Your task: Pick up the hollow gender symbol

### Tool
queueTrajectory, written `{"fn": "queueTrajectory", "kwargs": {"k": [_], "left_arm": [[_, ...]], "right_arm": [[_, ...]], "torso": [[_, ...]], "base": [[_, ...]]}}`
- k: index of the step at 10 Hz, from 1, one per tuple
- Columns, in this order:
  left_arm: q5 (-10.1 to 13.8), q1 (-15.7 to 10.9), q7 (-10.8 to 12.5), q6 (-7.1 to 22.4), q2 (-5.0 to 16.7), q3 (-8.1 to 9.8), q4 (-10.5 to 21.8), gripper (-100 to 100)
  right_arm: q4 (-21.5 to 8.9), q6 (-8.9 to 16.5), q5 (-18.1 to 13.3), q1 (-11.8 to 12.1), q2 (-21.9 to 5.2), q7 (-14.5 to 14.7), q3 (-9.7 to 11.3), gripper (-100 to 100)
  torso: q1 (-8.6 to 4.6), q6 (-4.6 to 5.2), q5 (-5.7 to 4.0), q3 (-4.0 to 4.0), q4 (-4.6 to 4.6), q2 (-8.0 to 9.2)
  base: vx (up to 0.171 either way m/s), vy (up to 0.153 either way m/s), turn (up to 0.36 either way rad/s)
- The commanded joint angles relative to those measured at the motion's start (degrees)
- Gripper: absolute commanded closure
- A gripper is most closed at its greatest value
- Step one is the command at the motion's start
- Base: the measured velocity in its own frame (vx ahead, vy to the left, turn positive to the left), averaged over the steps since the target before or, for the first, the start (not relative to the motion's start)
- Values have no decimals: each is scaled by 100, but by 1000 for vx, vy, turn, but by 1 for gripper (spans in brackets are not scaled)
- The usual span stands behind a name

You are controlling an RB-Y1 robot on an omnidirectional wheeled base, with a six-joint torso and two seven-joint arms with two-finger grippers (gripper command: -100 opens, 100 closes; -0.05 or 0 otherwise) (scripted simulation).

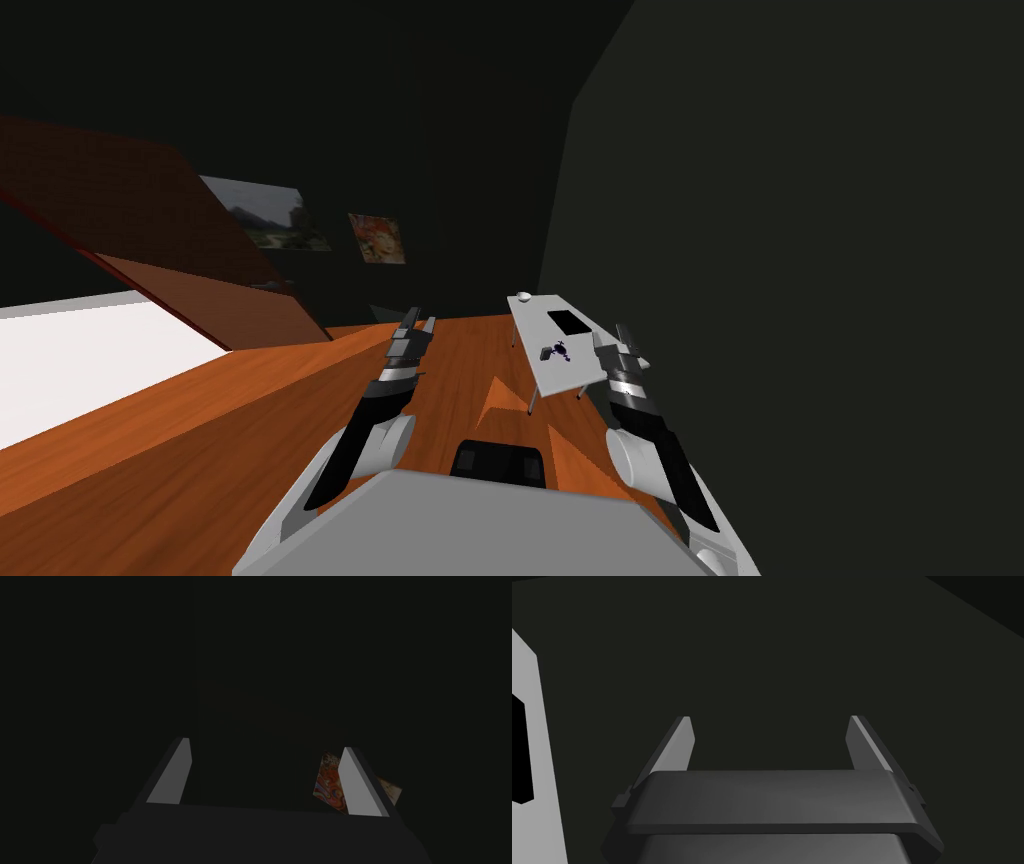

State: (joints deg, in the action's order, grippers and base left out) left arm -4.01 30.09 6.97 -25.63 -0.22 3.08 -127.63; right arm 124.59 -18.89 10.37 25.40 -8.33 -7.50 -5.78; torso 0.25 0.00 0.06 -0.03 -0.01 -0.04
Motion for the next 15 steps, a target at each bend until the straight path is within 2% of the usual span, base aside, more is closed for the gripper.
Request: {"fn": "queueTrajectory", "kwargs": {"k": [1,2,3,4,5,6,7,8,9,10,11,12,13,14,15], "left_arm": [[0,0,0,0,0,0,0,0],[0,0,0,0,0,0,0,0],[0,0,0,0,0,0,0,0],[0,0,0,0,0,0,0,0],[0,0,0,0,0,0,0,0],[0,0,0,0,0,0,0,0],[0,0,0,0,0,0,0,0],[0,0,0,0,0,0,0,0],[0,0,0,0,0,0,0,0],[0,0,0,0,0,0,0,0],[0,0,0,0,0,0,0,0],[0,0,0,0,0,0,0,0],[0,1,0,0,0,0,0,0],[0,0,0,0,0,0,0,0],[0,1,0,0,0,0,0,0]], "right_arm": [[-57,235,58,-63,-68,-83,-71,-100],[-199,426,177,-162,-210,-236,-204,-100],[-199,534,177,-162,-210,-236,-204,-100],[-353,746,302,-262,-350,-400,-341,-100],[-353,847,302,-262,-350,-400,-341,-100],[-518,1002,431,-364,-488,-576,-479,-100],[-518,1172,431,-364,-488,-576,-479,-100],[-693,1370,565,-464,-624,-761,-619,-100],[-693,1509,565,-464,-624,-761,-619,-100],[-878,1710,701,-563,-760,-955,-758,-100],[-878,1855,701,-563,-760,-955,-758,-100],[-1070,2056,840,-660,-893,-1158,-897,-100],[-1070,2208,840,-660,-893,-1158,-897,-100],[-1264,2393,981,-754,-1025,-1369,-1035,-100],[-1271,2561,981,-754,-1025,-1369,-1035,-100]], "torso": [[0,0,0,0,0,0],[-3,0,-1,0,0,0],[0,0,0,-1,0,-3],[-2,0,0,-2,-1,-3],[0,0,0,-3,-1,-6],[-3,0,0,-3,-1,-6],[2,-1,0,-6,-2,-10],[0,0,0,-5,-2,-7],[3,0,1,-6,-2,-10],[-3,0,0,-5,-2,-7],[-1,0,0,-6,-2,-10],[-3,0,0,-6,-2,-11],[-1,0,0,-9,-3,-16],[-2,0,0,-8,-3,-14],[0,0,1,-11,-4,-20]], "base": [[5,58,-6],[18,71,-2],[14,65,-6],[25,75,0],[23,61,-6],[34,78,2],[25,68,-2],[33,82,2],[22,63,-4],[35,70,6],[39,62,-3],[53,69,4],[43,67,0],[62,80,6],[47,57,-3]]}}
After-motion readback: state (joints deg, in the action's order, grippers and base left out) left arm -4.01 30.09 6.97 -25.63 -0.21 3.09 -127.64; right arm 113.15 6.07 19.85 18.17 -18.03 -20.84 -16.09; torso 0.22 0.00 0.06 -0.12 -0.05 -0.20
